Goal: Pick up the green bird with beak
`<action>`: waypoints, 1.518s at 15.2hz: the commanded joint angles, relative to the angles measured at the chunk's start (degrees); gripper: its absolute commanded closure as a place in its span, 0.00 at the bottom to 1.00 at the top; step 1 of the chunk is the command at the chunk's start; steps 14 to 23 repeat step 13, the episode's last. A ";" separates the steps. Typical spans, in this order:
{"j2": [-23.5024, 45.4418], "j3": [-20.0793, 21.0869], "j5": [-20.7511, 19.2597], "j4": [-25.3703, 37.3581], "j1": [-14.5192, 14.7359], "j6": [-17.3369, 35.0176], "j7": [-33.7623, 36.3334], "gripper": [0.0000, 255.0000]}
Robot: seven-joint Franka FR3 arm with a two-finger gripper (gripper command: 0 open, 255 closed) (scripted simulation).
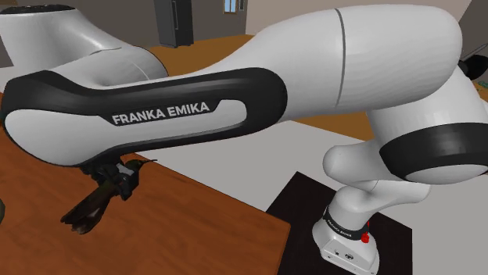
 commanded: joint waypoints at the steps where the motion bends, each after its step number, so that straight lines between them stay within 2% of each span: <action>1: 0.27 -0.24 -0.36 1.36 -0.30 -1.38 0.13 1.00; 11: 1.23 -0.86 -1.67 8.86 -2.15 -8.60 0.96 1.00; 23: 1.24 -0.85 -1.68 8.98 -2.19 -8.71 0.97 1.00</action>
